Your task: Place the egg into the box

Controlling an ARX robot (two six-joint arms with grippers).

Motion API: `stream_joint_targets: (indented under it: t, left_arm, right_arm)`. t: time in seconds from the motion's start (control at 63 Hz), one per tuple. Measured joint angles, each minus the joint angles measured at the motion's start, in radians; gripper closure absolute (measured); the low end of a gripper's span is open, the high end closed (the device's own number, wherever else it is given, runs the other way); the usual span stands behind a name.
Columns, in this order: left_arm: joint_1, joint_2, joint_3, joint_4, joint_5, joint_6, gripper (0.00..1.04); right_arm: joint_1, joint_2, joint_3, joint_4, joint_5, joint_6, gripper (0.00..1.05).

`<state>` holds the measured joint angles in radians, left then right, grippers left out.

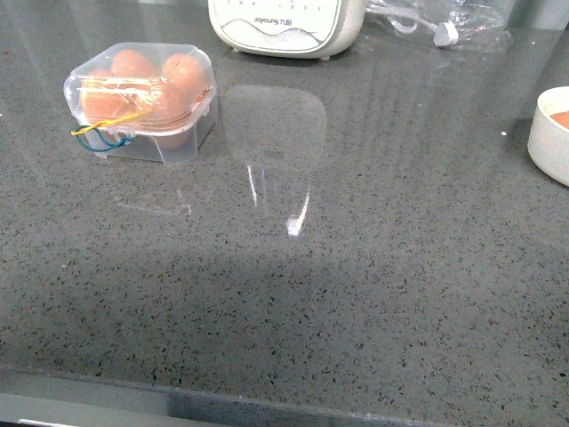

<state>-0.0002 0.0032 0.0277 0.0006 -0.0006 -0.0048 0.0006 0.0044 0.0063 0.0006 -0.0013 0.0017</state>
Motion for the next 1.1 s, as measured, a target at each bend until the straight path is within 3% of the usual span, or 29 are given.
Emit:
stream_joint_targets:
  t: [0.444,0.556,1.095]
  left_arm:
    - [0.000,0.000,0.000,0.000,0.000,0.000,0.31]
    - [0.000,0.000,0.000,0.000,0.000,0.000,0.06]
    - [0.000,0.000,0.000,0.000,0.000,0.001,0.07]
  right_arm:
    - [0.000,0.000,0.000,0.000,0.000,0.000,0.07]
    - [0.000,0.000,0.000,0.000,0.000,0.000,0.07]
    - [0.000,0.000,0.000,0.000,0.000,0.000,0.07]
